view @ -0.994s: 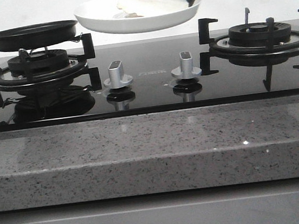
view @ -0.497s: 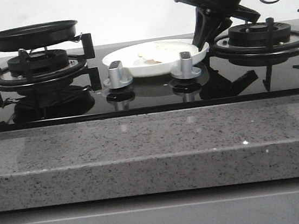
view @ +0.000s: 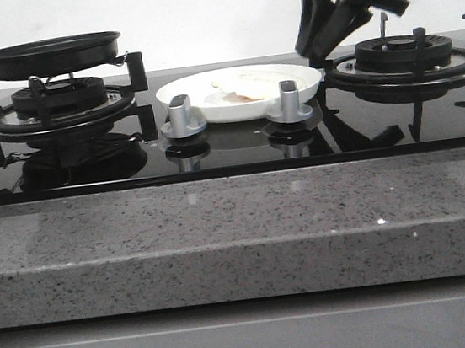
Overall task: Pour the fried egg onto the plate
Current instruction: 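Lower the plate with the egg between the knobs with the right gripper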
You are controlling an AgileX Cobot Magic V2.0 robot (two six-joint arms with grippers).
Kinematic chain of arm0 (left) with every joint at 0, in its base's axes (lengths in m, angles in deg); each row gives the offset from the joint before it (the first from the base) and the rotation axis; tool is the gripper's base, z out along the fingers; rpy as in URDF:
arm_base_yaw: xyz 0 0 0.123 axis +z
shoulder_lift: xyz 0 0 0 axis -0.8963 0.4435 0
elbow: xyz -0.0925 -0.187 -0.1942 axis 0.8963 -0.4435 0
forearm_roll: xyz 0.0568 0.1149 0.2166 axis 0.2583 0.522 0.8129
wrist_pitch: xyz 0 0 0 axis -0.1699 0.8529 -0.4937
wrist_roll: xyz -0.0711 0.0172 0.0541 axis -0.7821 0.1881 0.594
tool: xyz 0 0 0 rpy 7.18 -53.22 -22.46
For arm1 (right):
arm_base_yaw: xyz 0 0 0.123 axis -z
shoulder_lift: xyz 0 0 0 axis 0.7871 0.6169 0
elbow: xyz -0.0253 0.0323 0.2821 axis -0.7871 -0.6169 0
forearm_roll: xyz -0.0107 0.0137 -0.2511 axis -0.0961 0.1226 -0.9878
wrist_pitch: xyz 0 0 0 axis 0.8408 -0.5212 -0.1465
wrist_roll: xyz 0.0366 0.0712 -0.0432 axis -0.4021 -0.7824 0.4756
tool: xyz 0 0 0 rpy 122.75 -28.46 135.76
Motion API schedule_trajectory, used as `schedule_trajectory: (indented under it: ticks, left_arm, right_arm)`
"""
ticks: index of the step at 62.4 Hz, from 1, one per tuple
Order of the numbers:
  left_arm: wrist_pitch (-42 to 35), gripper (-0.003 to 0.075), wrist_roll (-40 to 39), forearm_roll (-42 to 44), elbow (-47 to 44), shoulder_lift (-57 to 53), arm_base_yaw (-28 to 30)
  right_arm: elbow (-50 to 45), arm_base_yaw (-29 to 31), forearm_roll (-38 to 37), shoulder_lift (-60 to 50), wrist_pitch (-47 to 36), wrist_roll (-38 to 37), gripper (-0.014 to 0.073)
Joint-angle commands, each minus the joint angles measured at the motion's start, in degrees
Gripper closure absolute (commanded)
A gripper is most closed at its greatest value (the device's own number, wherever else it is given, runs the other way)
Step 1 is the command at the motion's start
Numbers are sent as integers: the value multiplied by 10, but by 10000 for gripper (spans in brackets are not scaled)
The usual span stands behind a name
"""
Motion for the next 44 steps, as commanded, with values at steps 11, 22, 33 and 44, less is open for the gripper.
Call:
schedule_trajectory:
  ticks: [11,22,33,44]
  left_arm:
    - [-39,741,-6,-7,16,-1,-5]
    - [-39,741,-6,-7,16,-1,-5]
    - [-39,741,-6,-7,16,-1,-5]
    - [-39,741,-6,-7,16,-1,-5]
  right_arm:
    - [56,15,17,-50,52,0,668]
    - [56,15,17,-88,59,0,664]
    - [32,-6,-37,-164,55,14,664]
    - [-91,-28,-87,-284,-15,14,664]
